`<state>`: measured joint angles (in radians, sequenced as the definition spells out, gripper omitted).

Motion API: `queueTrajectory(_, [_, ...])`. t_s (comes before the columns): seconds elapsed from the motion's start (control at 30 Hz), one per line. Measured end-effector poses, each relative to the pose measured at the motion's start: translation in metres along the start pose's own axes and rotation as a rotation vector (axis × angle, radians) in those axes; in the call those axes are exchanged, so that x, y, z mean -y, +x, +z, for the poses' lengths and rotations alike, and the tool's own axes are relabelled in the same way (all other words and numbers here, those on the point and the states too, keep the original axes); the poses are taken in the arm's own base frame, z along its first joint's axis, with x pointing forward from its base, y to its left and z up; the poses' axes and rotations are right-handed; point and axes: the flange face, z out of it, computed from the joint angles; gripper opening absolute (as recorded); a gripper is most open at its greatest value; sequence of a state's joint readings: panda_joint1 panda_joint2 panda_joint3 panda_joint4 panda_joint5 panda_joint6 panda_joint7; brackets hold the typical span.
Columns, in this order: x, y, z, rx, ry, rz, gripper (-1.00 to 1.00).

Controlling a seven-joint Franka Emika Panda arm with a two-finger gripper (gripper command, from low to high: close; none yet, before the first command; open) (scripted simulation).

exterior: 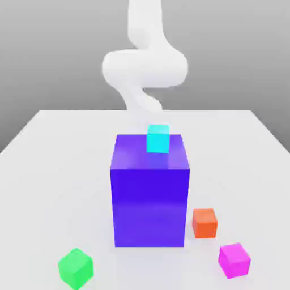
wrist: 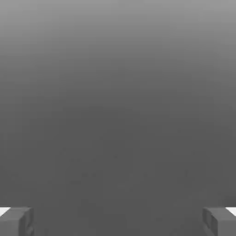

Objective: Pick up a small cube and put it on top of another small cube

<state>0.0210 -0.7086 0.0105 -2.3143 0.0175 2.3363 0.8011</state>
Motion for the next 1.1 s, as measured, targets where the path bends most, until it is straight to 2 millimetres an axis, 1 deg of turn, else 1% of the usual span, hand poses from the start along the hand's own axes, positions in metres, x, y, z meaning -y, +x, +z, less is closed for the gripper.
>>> queueTrajectory(0.1, [0.009,-0.017,0.062,0.082,-0.041,-0.016,0.0])
queueTrajectory(0.23, [0.015,-0.049,0.137,0.182,-0.101,-0.041,0.0])
queueTrajectory(0.4, [0.012,-0.105,0.224,0.296,-0.183,-0.077,0.0])
queueTrajectory(0.53, [-0.001,-0.158,0.285,0.38,-0.256,-0.111,0.0])
queueTrajectory(0.67, [-0.019,-0.223,0.336,0.46,-0.33,-0.163,0.0])
queueTrajectory(0.77, [-0.044,-0.264,0.37,0.507,-0.396,-0.185,0.0])
queueTrajectory(0.87, [-0.072,-0.306,0.399,0.548,-0.456,-0.212,0.0])
queueTrajectory(0.93, [-0.085,-0.323,0.418,0.556,-0.469,-0.218,0.0])
queueTrajectory(1.03, [-0.105,-0.342,0.446,0.559,-0.472,-0.22,0.0])
queueTrajectory(1.07, [-0.109,-0.345,0.45,0.559,-0.472,-0.22,-1.0])
queueTrajectory(1.1, [-0.109,-0.345,0.45,0.559,-0.472,-0.22,-1.0])
